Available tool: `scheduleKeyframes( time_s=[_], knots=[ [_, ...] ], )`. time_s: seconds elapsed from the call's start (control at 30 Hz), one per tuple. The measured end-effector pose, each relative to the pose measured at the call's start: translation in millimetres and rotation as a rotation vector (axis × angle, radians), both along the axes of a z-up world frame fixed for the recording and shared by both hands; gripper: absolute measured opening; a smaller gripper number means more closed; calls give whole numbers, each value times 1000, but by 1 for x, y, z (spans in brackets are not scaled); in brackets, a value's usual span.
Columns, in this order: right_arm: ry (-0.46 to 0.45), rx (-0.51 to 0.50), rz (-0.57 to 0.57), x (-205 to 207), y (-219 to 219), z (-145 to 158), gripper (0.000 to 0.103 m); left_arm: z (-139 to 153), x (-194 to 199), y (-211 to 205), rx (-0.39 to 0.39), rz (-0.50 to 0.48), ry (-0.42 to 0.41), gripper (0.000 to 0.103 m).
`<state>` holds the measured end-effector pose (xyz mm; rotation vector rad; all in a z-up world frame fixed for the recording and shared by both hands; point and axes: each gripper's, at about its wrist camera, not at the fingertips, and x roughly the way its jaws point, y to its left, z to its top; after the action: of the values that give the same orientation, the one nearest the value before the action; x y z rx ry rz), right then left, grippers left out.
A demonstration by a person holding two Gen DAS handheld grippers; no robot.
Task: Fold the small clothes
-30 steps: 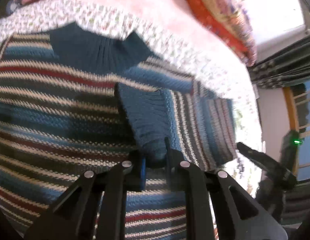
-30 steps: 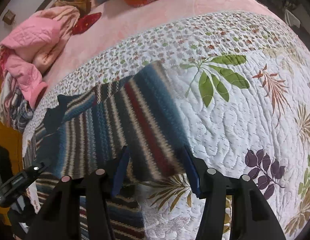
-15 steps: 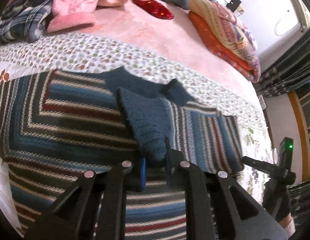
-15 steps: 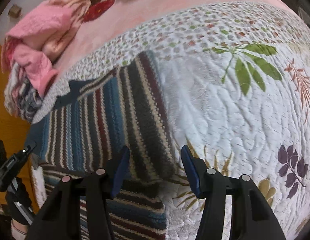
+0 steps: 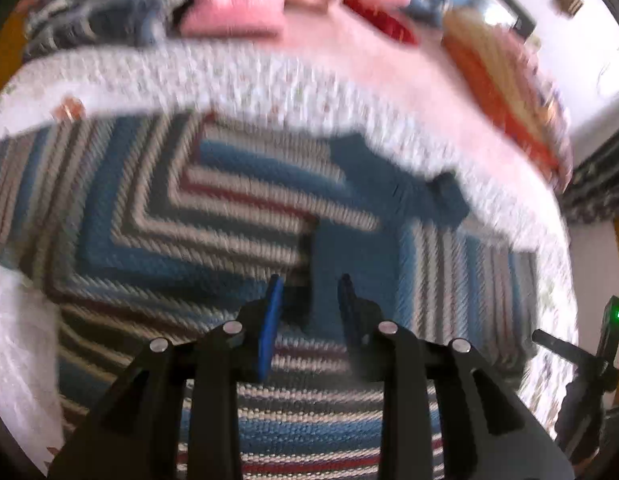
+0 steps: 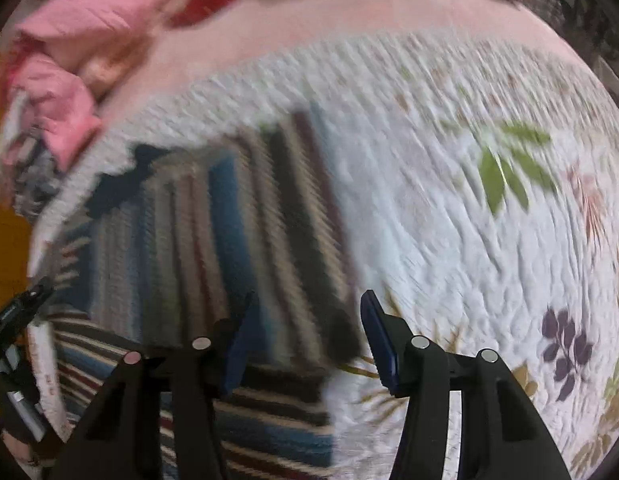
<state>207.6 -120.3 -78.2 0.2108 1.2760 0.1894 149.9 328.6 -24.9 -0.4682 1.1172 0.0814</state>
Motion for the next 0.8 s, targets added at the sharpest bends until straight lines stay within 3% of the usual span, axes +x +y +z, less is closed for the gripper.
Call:
scheduleKeyframes(
  time_s=[0.07,0.17,0.37,0.47,0.57,0.67,0.8],
  knots=[
    [-25,77,24,0,9,13,53,9,2,-14,-3,-47,-25,30],
    [4,125,60,-2,27,9,53,1,7,-39,-48,-119,-10,36],
    [77,9,119,-5,48,-27,53,-58,14,-64,-57,-130,129,36],
    [83,-22,142,-5,48,-40,54,-69,14,-59,-67,-136,116,32],
    [75,-54,161,-6,60,-41,58,-63,13,-57,-67,-142,127,32],
    [62,-9,147,-8,63,-25,58,-33,6,-44,-14,-156,121,35],
    [23,111,110,-13,57,16,59,12,-18,10,76,-141,75,63]
  ],
)
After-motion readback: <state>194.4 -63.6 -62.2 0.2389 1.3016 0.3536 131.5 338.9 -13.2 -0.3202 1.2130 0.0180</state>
